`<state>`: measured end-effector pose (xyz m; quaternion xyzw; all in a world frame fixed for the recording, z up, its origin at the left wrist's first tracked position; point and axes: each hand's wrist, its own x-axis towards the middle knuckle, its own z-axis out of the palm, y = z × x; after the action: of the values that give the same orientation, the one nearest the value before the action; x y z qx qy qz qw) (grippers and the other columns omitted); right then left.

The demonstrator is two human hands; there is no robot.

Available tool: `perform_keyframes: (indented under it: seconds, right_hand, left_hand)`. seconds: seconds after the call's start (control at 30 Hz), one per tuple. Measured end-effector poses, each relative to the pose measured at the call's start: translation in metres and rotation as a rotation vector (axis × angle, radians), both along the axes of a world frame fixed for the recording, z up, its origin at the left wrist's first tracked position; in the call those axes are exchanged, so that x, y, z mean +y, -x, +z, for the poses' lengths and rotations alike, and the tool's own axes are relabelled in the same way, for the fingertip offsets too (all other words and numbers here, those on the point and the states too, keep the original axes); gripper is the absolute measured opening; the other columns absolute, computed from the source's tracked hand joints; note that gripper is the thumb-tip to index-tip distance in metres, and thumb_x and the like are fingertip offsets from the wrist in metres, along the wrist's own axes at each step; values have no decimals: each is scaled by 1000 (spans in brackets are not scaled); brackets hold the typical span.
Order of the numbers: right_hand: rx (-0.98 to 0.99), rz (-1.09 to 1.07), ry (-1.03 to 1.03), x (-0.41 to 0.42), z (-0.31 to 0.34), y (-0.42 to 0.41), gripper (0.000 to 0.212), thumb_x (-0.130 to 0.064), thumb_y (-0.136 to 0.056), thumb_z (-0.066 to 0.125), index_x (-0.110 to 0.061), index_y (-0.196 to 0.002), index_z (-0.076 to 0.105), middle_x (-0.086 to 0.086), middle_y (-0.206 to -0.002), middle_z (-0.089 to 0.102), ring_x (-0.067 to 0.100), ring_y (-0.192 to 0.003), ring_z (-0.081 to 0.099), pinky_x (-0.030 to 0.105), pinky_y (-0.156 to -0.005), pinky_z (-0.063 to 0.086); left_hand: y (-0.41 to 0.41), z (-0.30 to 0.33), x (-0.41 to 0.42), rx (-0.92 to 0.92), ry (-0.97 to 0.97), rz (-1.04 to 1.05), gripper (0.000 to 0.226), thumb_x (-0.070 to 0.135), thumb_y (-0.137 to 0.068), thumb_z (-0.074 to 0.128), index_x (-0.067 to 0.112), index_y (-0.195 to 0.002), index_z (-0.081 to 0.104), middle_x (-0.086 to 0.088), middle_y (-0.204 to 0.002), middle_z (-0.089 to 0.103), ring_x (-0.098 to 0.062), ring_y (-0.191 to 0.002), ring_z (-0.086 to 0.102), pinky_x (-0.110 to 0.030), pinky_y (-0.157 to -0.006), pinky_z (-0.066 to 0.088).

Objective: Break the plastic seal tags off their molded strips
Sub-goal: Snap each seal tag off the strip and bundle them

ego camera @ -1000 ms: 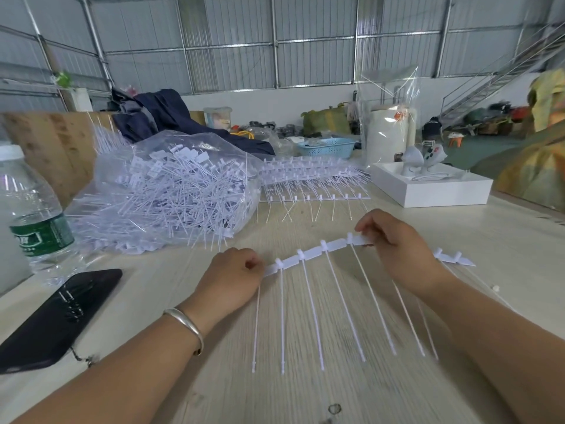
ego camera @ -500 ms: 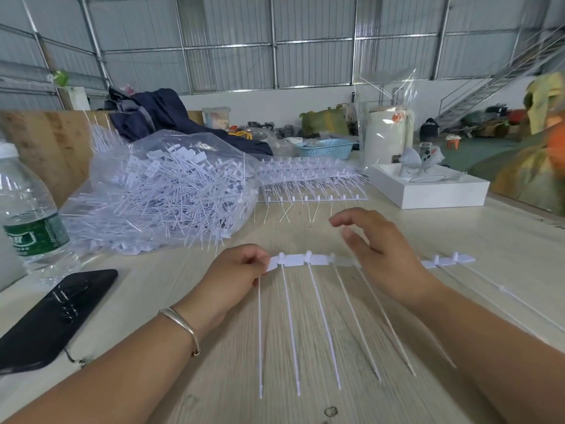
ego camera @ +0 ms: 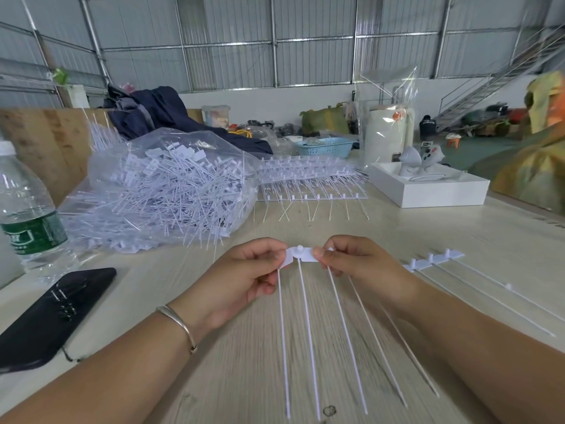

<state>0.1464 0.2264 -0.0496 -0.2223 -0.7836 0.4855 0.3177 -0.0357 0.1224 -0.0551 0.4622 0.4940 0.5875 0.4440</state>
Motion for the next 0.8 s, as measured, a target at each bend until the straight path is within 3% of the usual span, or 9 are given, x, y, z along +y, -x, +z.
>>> perform_keyframes:
  seconds: [0.1,0.23,0.4,0.57,0.67,0.8]
  right_hand:
    - [-4,27,16,-2,2,-1,38,-29,-86,66,5,-75,54,11,-71,42,18,-69,37,30,-68,29]
    - [-4,85,8,-8,6,-3,58,-41,-75,65,14,-80,47,12,-74,36,24,-72,29,33,-69,21]
    - [47,96,34,-10,9,-4,39,-26,-86,64,7,-73,47,12,-72,30,18,-65,27,20,-56,24]
    - [76,108,51,-13,10,-3,38,-28,-83,63,5,-72,47,13,-72,32,22,-70,26,26,-61,24]
    - [83,125,57,-14,10,-3,48,-34,-78,63,10,-73,46,13,-72,33,23,-71,27,28,-63,25]
    - [53,166,51,-15,10,-4,58,-38,-83,70,13,-74,43,18,-70,30,23,-71,27,27,-64,25]
  left_hand:
    - [0,1,-2,-40,22,-47,12,14,-78,64,13,-86,73,2,-69,54,-7,-57,48,-18,-53,45]
    - [-1,5,-4,-99,70,-122,13,11,-76,64,12,-87,71,-2,-74,56,-7,-57,51,-18,-54,46]
    - [-5,7,-4,-175,56,-142,17,12,-78,64,12,-94,70,-2,-77,58,-9,-64,51,-18,-59,48]
    - [-11,7,-3,-315,43,-210,6,7,-86,58,8,-88,62,-5,-76,56,-10,-64,50,-21,-61,52]
    - [-11,7,-3,-351,32,-267,6,8,-84,65,11,-88,60,-5,-75,57,-10,-62,54,-22,-62,52]
    - [-8,3,-4,-352,45,-379,25,14,-77,79,15,-92,60,-3,-78,59,-10,-64,54,-24,-65,51]
